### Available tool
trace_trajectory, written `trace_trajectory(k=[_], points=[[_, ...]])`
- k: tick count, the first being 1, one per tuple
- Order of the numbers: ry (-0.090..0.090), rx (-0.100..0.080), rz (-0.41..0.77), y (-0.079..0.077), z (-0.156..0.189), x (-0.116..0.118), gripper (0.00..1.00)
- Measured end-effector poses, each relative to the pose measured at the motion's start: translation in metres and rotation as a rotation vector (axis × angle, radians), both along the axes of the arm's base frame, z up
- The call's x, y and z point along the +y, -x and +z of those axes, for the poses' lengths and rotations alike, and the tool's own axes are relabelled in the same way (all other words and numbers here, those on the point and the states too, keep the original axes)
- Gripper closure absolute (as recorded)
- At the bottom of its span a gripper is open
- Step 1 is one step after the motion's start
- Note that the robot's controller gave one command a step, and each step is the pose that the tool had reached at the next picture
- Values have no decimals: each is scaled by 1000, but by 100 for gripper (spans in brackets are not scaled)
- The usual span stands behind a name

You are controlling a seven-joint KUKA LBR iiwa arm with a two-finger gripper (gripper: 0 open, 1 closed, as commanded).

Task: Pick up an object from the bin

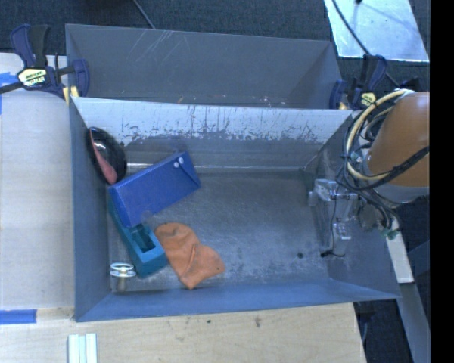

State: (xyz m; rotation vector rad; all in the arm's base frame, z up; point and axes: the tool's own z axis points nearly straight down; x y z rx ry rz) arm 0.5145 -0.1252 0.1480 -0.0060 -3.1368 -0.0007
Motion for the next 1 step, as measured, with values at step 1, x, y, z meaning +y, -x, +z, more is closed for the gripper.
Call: trace_trajectory(k=[1], points=[[2,-8,3,-2,5,0,0]])
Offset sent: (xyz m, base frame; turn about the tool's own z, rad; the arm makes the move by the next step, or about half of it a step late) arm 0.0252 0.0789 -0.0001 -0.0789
